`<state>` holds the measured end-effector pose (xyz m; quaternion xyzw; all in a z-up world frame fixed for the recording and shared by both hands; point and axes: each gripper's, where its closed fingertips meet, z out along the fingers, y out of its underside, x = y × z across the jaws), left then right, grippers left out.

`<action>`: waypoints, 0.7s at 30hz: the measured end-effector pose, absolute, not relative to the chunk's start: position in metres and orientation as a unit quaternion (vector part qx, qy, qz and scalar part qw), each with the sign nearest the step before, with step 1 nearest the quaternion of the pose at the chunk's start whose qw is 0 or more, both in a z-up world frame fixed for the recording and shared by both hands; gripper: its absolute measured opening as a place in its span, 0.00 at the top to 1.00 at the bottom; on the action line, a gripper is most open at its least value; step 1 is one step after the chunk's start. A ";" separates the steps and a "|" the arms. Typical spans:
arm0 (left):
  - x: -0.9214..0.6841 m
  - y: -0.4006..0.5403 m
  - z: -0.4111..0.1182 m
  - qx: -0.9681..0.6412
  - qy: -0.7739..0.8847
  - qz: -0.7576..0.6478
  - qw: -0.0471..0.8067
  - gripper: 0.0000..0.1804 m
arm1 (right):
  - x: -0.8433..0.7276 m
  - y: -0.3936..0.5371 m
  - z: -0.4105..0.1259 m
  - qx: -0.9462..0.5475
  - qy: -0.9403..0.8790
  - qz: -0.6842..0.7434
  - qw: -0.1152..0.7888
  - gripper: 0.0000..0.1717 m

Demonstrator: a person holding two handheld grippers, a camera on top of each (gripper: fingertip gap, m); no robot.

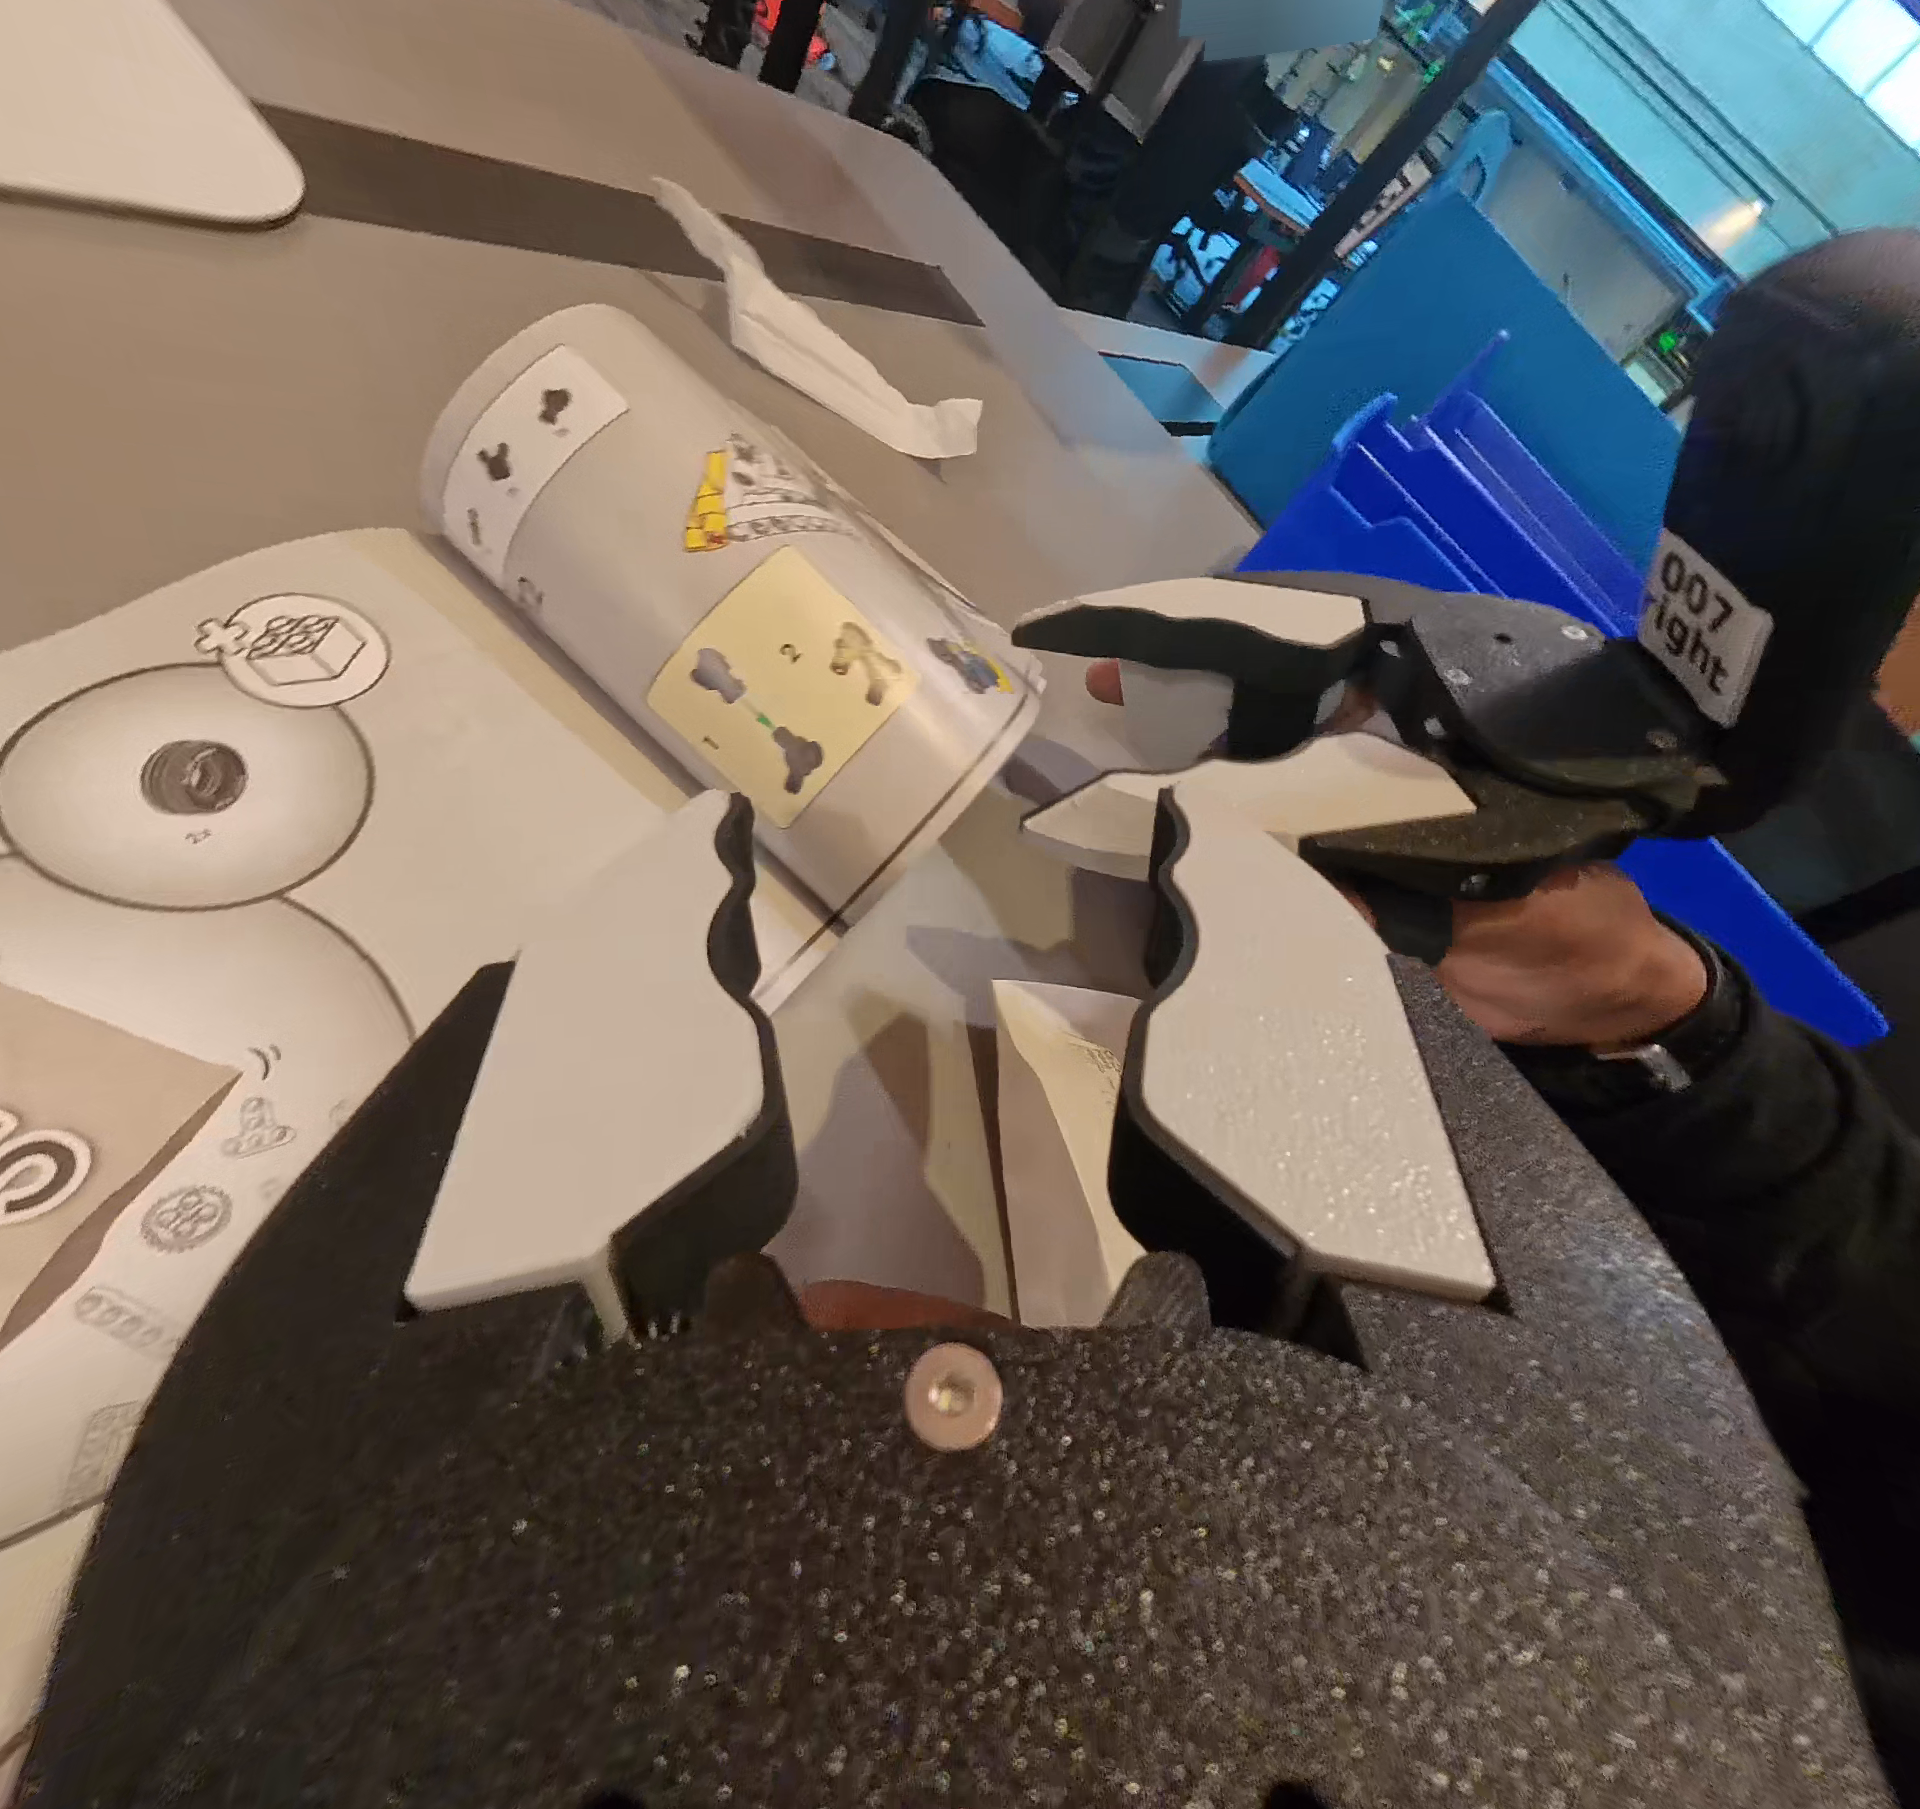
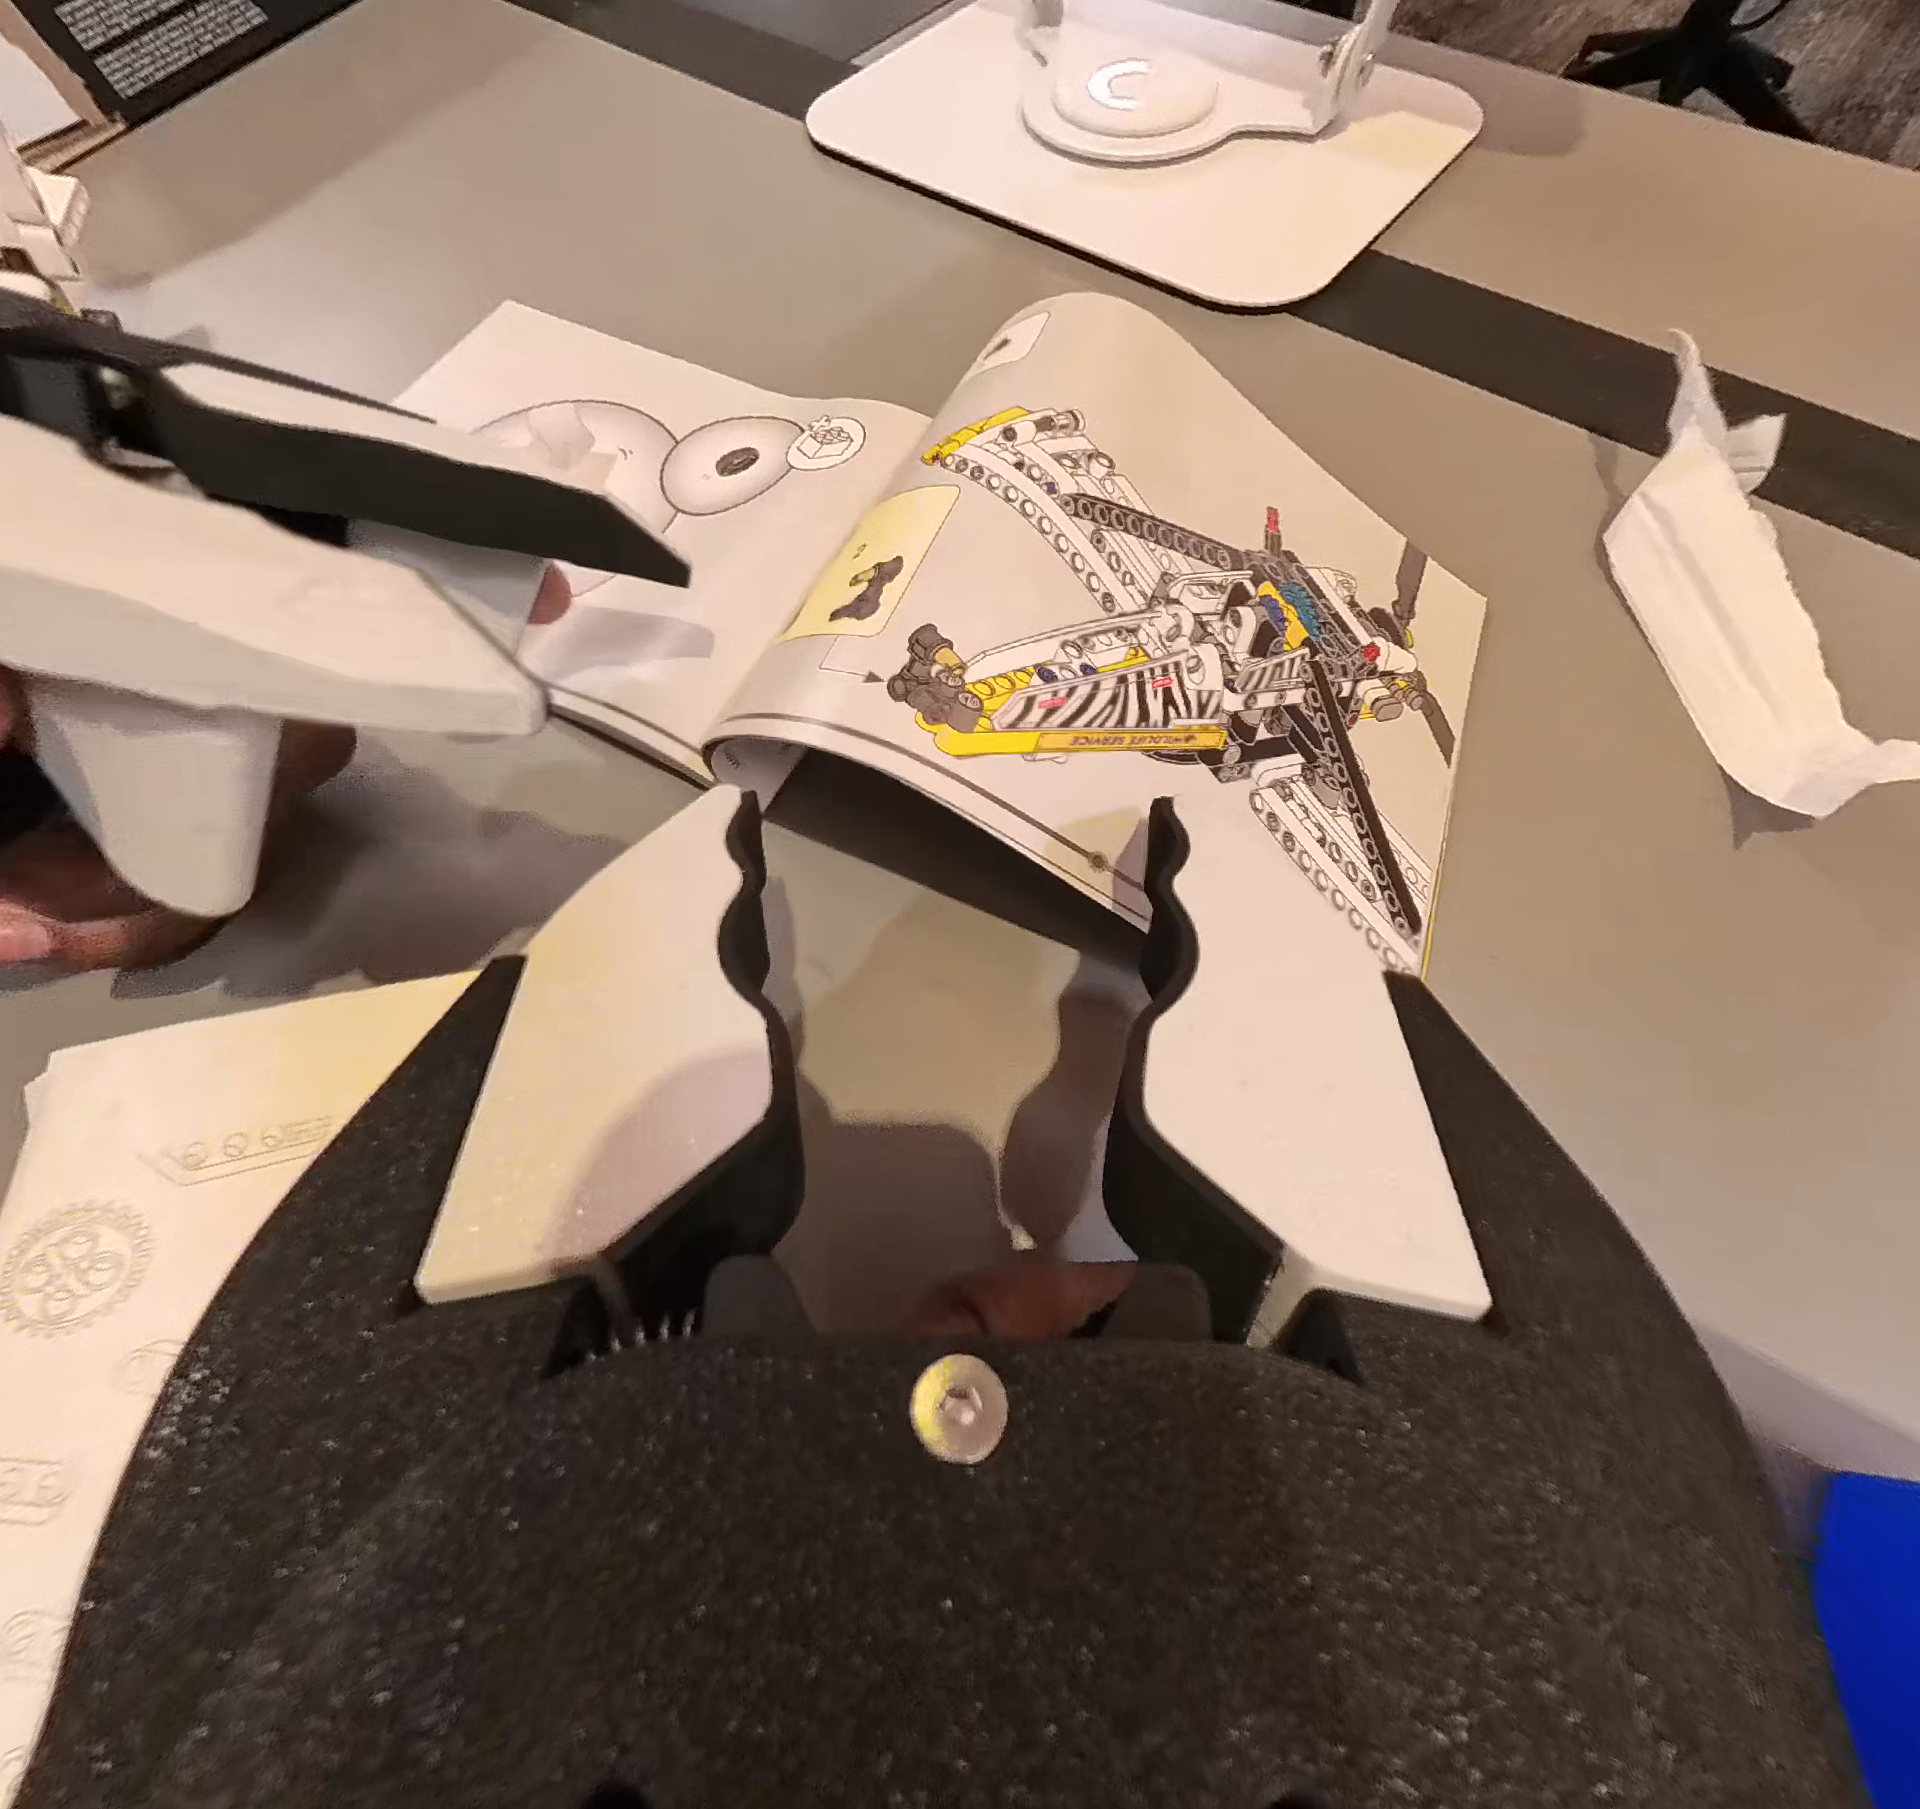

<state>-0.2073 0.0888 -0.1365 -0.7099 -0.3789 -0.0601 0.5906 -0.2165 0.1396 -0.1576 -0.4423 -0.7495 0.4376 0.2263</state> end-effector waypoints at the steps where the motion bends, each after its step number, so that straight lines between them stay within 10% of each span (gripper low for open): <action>1: -0.210 0.088 -0.139 -0.707 -0.392 -0.066 0.585 0.59 | -0.216 0.138 -0.159 -0.439 -0.754 0.434 0.225 0.59; 21: -0.206 0.097 -0.144 -0.693 -0.418 -0.142 0.569 0.59 | -0.207 0.097 -0.149 -0.375 -0.790 0.410 0.257 0.60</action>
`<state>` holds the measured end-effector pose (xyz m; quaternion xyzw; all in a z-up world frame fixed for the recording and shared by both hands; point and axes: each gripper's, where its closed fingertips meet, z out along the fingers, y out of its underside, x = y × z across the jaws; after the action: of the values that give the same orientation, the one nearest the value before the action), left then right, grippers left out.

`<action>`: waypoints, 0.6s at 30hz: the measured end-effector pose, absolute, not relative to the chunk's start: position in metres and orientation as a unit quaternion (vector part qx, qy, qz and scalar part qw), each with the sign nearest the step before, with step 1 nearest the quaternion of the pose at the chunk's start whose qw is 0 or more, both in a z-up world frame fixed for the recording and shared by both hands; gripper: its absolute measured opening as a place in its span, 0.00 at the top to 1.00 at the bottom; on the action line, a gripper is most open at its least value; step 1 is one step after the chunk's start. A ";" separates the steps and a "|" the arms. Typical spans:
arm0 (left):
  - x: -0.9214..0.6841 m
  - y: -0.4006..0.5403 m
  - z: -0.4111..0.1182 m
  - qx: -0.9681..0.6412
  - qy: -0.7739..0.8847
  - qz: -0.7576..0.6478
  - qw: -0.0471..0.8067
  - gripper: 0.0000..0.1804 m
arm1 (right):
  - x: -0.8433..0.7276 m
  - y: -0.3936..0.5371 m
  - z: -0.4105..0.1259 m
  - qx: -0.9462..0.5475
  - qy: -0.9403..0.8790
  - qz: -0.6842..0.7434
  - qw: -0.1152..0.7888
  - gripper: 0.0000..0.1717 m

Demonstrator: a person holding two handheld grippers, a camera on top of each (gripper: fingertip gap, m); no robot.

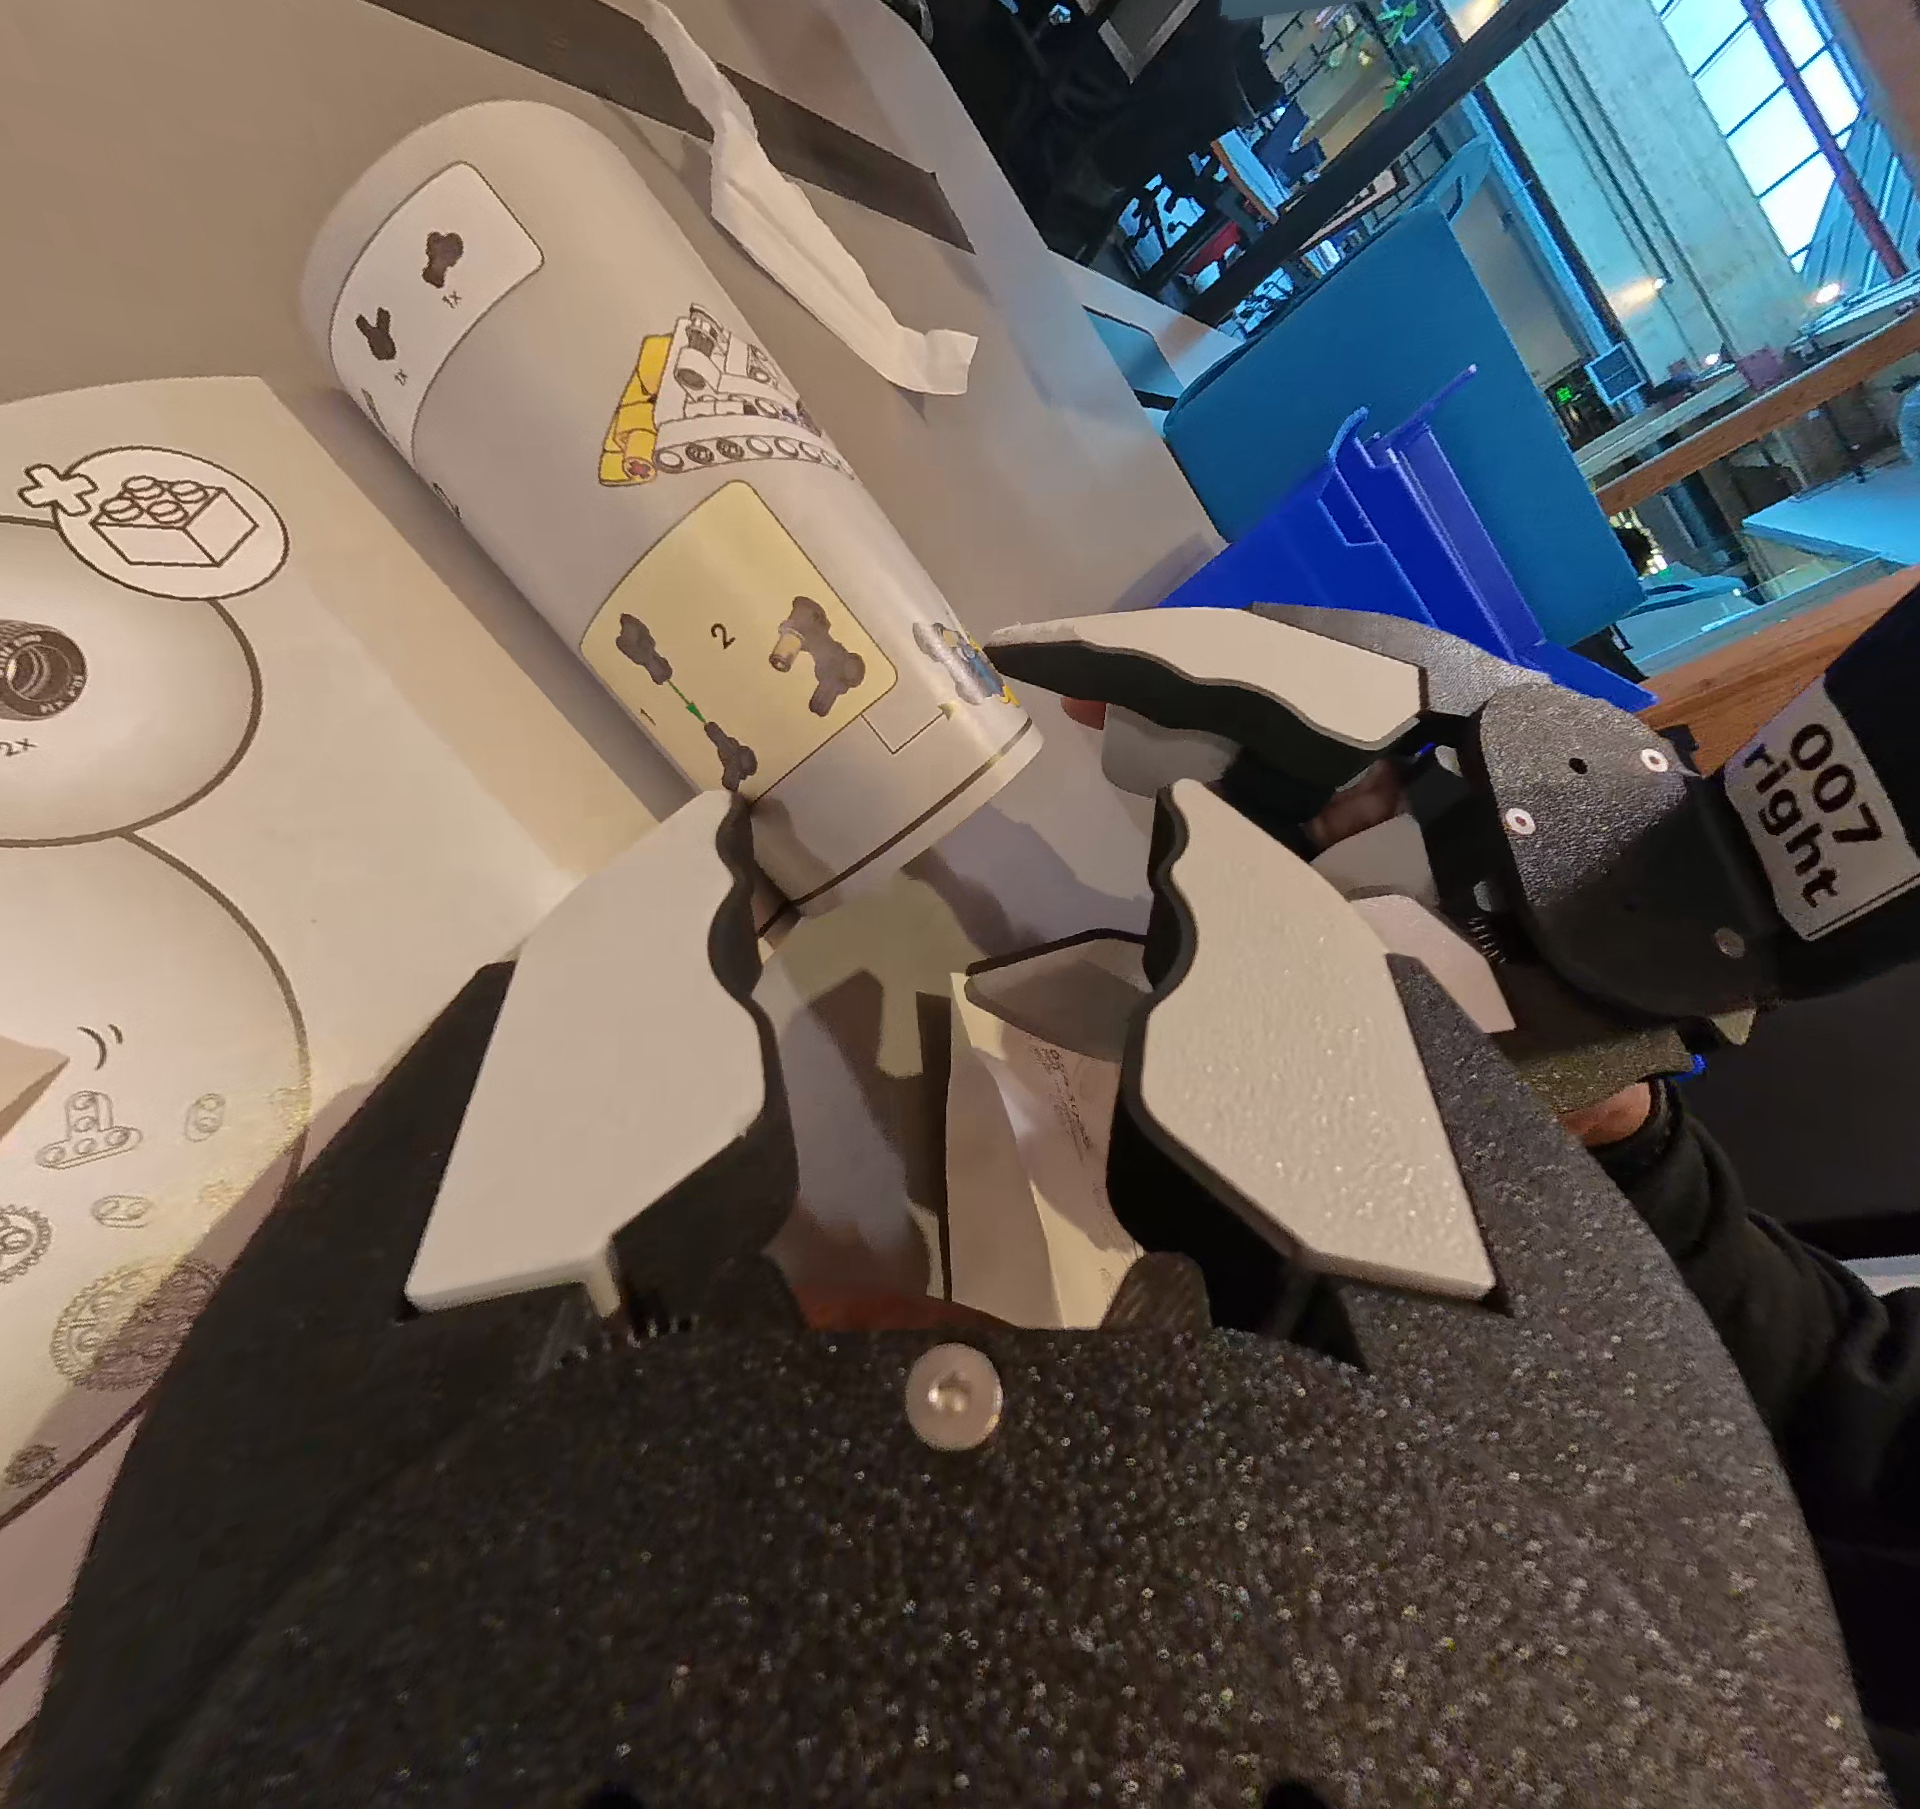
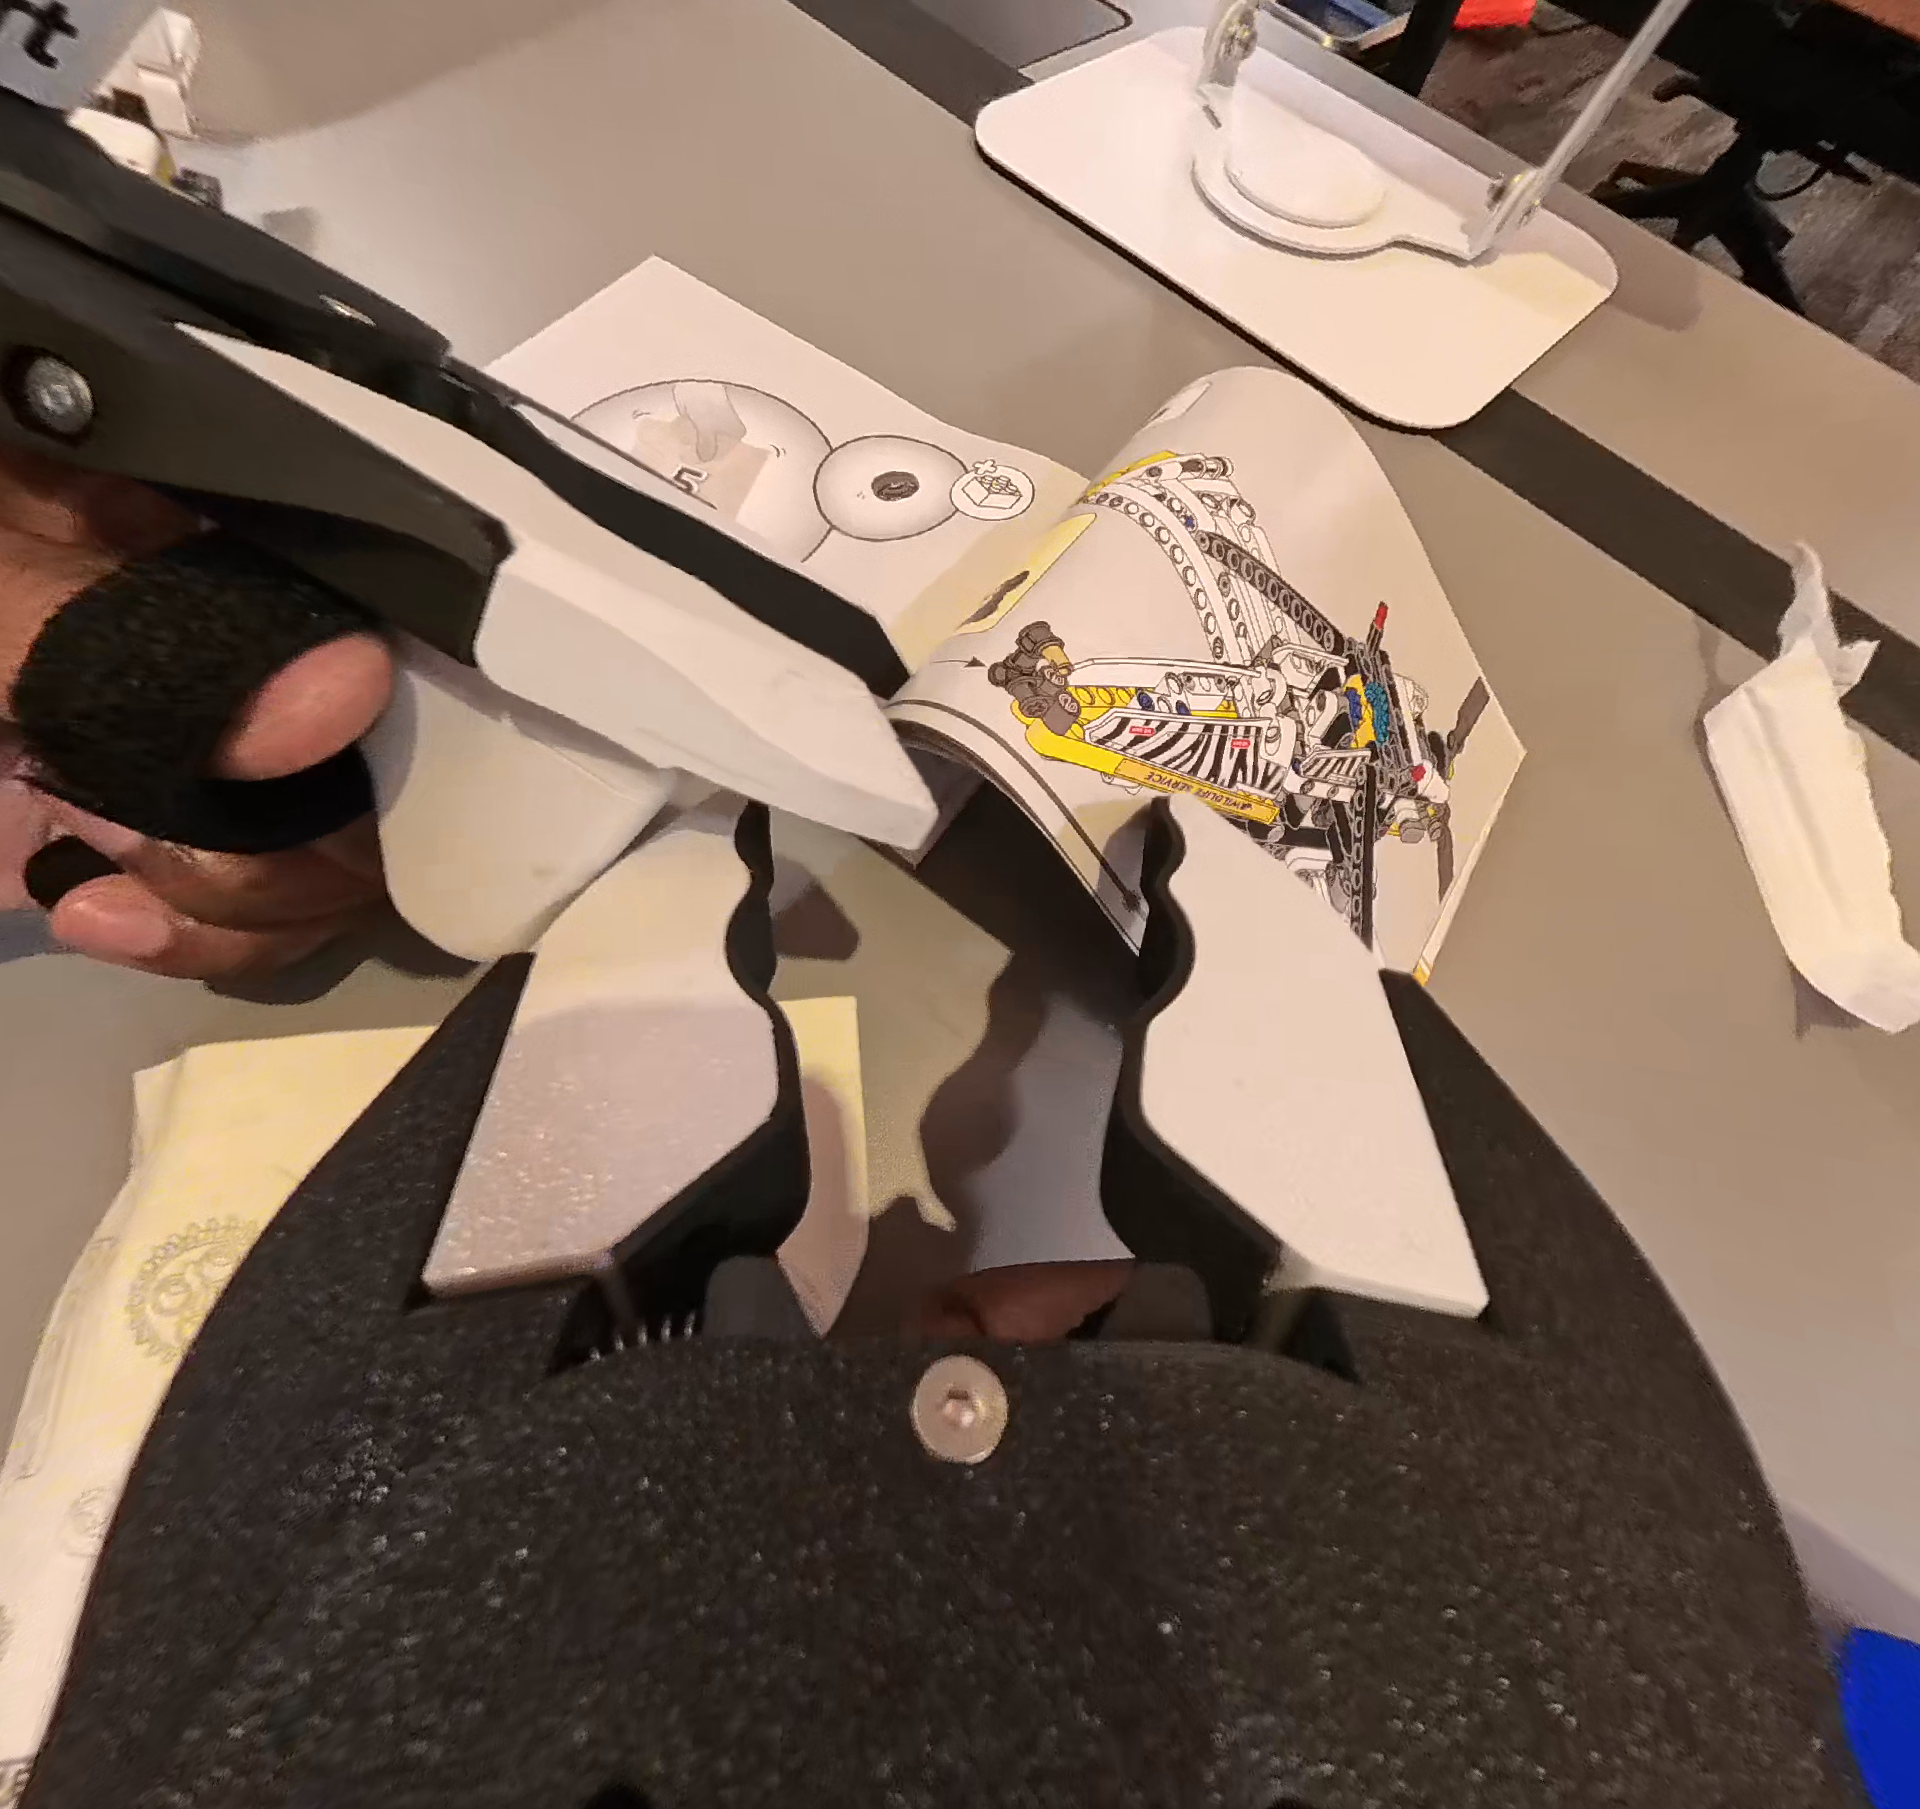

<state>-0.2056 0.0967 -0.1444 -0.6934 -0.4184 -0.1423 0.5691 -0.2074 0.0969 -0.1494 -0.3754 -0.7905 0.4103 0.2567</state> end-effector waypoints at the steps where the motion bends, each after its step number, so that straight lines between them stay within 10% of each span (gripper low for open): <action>1: -0.205 0.096 -0.144 -0.692 -0.417 -0.146 0.571 0.59 | -0.207 0.096 -0.149 -0.373 -0.791 0.410 0.257 0.60; 18: -0.208 0.081 -0.130 -0.659 -0.418 -0.187 0.597 0.60 | -0.207 0.073 -0.141 -0.322 -0.817 0.388 0.281 0.60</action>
<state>-0.2078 0.0813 -0.1303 -0.6589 -0.4178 -0.1873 0.5969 -0.2071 0.0726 -0.1413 -0.3221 -0.8166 0.3882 0.2806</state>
